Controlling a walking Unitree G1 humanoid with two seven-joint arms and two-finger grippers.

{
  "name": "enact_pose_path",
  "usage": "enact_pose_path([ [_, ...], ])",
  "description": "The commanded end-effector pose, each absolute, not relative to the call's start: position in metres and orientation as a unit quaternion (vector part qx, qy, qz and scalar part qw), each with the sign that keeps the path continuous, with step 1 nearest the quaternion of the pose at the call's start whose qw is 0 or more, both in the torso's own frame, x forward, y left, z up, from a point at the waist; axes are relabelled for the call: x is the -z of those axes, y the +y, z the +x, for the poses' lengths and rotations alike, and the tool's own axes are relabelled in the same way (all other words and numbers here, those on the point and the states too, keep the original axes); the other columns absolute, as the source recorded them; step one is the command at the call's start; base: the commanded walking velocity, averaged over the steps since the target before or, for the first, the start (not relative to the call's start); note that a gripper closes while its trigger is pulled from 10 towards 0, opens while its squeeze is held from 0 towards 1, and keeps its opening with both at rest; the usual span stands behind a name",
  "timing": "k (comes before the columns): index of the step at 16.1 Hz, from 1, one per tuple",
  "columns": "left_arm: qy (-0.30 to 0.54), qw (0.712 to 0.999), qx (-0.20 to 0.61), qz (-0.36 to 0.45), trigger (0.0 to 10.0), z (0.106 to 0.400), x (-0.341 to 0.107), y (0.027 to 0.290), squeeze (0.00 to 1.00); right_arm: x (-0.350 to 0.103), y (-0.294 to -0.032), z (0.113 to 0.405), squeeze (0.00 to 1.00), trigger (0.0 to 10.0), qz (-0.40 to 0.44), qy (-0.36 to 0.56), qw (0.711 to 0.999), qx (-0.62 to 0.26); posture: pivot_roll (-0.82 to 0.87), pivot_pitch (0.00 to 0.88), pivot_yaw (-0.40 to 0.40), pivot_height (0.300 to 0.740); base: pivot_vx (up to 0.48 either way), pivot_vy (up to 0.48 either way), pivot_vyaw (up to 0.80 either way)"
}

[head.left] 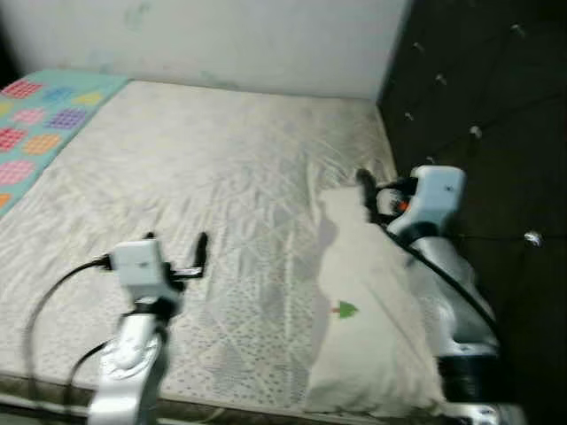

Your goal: Clean up the room

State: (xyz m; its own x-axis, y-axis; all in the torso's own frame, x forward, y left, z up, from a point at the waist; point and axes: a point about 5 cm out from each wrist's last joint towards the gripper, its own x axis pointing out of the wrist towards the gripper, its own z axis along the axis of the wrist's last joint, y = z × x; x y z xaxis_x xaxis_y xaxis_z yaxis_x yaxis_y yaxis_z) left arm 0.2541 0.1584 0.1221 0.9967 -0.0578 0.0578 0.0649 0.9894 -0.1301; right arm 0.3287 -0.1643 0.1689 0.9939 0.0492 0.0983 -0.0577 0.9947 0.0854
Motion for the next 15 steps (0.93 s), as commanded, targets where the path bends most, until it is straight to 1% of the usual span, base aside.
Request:
enact_pose_path([
  [1, -0.019, 0.997, 0.032, -0.063, 10.0, 0.2530, -0.1198, 0.1591, 0.00, -0.1714, -0.1646, 0.3285, 0.00, 10.0, 0.043, -0.053, 0.997, -0.026, 0.02, 0.000, -0.023, 0.740, 0.000, 0.000, 0.00],
  [2, -0.019, 0.997, 0.033, -0.063, 10.0, 0.2532, -0.1199, 0.1593, 0.00, -0.1702, -0.1644, 0.3287, 0.00, 10.0, 0.045, -0.048, 0.998, -0.024, 0.02, 0.000, -0.023, 0.740, 0.000, 0.000, 0.00],
  [3, -0.019, 0.997, 0.033, -0.064, 10.0, 0.2533, -0.1198, 0.1597, 0.00, -0.1699, -0.1638, 0.3288, 0.00, 10.0, 0.044, -0.047, 0.998, -0.026, 0.02, 0.000, -0.023, 0.740, 0.000, 0.000, -0.59],
  [6, -0.017, 0.997, 0.032, -0.067, 10.0, 0.2528, -0.1192, 0.1596, 0.00, -0.1702, -0.1636, 0.3293, 0.00, 10.0, 0.044, -0.048, 0.997, -0.028, 0.02, 0.000, -0.024, 0.740, 0.000, 0.000, -0.80],
  [11, -0.020, 0.996, 0.038, -0.075, 10.0, 0.2527, -0.1210, 0.1581, 0.00, -0.1699, -0.1631, 0.3297, 0.00, 10.0, 0.044, -0.048, 0.997, -0.030, 0.02, 0.000, -0.024, 0.740, 0.000, 0.000, 0.00],
  [15, -0.020, 0.996, 0.039, -0.076, 10.0, 0.2522, -0.1207, 0.1576, 0.00, -0.1689, -0.1612, 0.3287, 0.00, 10.0, 0.045, -0.047, 0.997, -0.036, 0.02, 0.000, -0.026, 0.740, 0.000, 0.000, -0.42],
])
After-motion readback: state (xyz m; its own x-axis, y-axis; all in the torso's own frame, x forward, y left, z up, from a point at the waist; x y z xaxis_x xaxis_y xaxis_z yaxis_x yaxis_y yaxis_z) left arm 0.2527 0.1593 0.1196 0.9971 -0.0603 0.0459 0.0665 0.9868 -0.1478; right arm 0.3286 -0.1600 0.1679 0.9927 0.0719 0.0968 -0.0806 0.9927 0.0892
